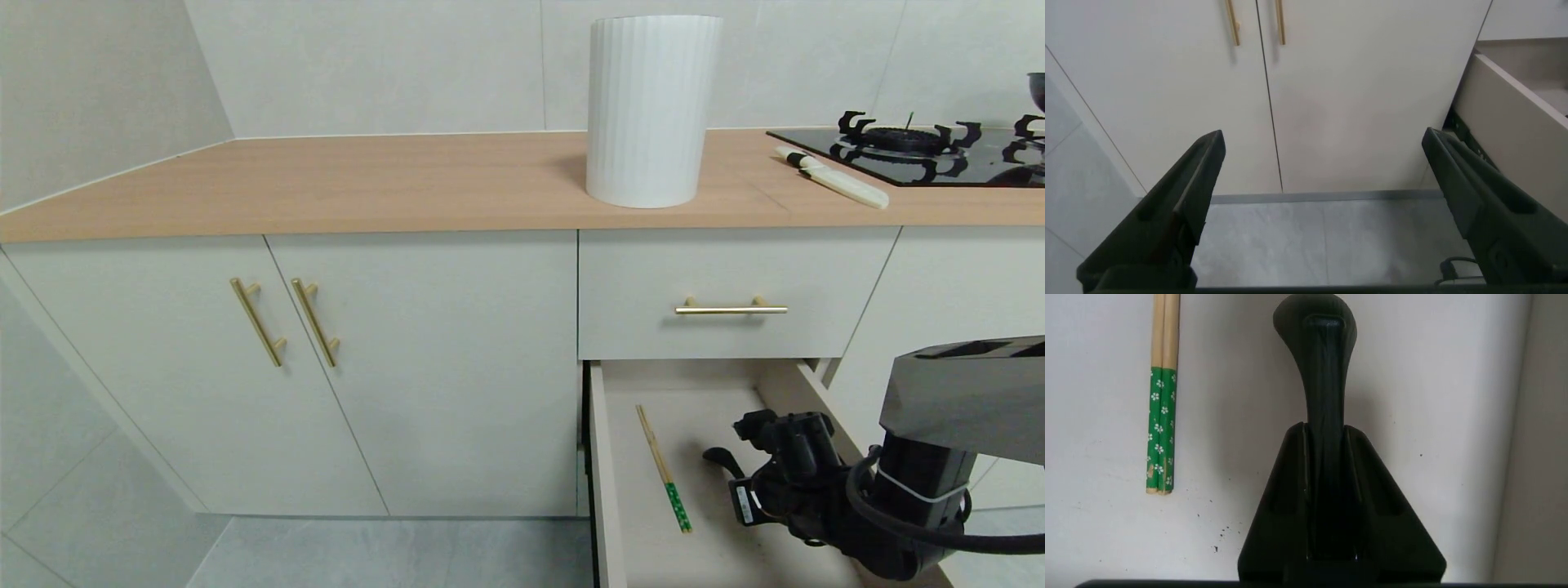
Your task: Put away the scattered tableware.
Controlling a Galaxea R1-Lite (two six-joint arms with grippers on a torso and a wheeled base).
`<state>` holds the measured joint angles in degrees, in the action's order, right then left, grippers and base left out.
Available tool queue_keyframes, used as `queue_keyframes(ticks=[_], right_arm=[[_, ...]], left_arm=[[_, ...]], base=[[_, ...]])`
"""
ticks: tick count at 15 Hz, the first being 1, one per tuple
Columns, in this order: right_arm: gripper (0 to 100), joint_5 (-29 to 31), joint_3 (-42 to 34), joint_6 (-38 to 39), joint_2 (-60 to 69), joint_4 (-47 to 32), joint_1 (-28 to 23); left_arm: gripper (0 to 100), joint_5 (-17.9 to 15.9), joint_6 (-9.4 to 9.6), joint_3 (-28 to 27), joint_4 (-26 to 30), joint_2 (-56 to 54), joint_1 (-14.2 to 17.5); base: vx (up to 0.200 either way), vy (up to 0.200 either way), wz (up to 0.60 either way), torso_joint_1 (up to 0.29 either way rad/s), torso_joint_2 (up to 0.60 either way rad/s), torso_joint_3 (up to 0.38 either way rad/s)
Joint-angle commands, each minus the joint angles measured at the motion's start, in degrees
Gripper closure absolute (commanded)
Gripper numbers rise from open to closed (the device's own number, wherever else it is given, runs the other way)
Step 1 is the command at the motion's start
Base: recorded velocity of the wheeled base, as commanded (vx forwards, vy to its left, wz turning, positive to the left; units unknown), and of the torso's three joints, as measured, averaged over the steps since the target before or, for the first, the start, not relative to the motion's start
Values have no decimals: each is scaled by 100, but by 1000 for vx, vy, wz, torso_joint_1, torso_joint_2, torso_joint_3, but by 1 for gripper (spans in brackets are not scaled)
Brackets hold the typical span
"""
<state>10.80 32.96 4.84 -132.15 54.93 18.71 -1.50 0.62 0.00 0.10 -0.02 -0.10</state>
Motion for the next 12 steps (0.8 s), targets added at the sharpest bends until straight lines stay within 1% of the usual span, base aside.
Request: queue_keyframes(ticks=[1,9,12], right_arm=[[0,1,0,-1,5,0,10],[0,1,-9,-1,49,0,10],[0,10,-88,-1,470,-44,1]], left_arm=[[0,1,-1,0,-1,2,1],[0,1,-1,0,-1,2,1],[0,1,-1,0,-1,2,1]], base=[[0,0,0,0,0,0],[0,0,0,0,0,0],[0,0,0,0,0,0]])
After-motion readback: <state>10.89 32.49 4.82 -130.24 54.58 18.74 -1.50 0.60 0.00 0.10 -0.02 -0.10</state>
